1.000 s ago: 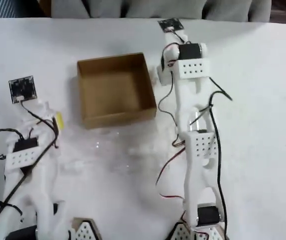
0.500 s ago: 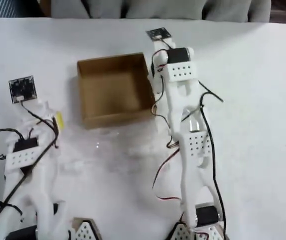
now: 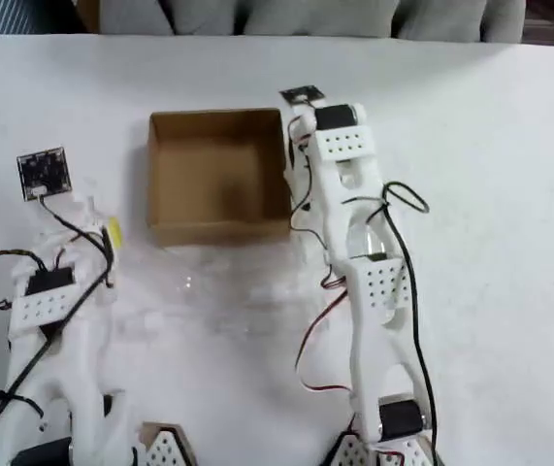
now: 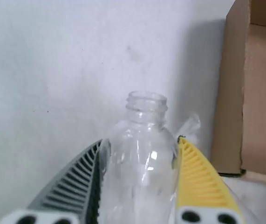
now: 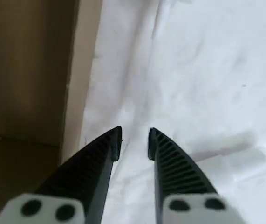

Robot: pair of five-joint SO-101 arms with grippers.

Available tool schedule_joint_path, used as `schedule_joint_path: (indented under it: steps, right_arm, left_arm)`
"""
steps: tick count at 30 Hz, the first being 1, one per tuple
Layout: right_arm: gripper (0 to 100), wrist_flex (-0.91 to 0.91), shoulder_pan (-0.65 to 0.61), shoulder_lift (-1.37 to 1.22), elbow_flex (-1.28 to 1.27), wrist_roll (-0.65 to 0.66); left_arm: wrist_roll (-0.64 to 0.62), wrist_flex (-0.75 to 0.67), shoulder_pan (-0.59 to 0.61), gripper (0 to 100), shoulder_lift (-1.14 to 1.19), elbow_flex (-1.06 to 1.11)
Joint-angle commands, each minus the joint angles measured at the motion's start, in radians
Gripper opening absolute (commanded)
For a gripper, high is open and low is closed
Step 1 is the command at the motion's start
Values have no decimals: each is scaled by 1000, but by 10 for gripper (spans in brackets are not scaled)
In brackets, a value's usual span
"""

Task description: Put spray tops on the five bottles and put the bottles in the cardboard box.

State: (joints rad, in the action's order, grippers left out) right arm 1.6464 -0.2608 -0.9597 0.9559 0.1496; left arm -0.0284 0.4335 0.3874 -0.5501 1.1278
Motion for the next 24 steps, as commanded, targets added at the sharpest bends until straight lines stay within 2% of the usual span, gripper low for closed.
schedule_joint_path:
  steps: [1, 5, 12, 18, 24]
  right_arm:
    - [18, -25, -2, 21, 6, -18]
    - [19, 1, 116, 28, 9, -83]
    - [19, 48, 297, 51, 9, -72]
    - [19, 79, 315, 82, -8, -37]
    - [19, 74, 311, 234, -275, 5]
  left_arm:
    - [12, -34, -7, 21, -18, -6]
    - [12, -34, -7, 21, -18, -6]
    - [12, -34, -7, 21, -18, -6]
    - [12, -34, -7, 21, -18, -6]
    - [12, -34, -7, 21, -18, -6]
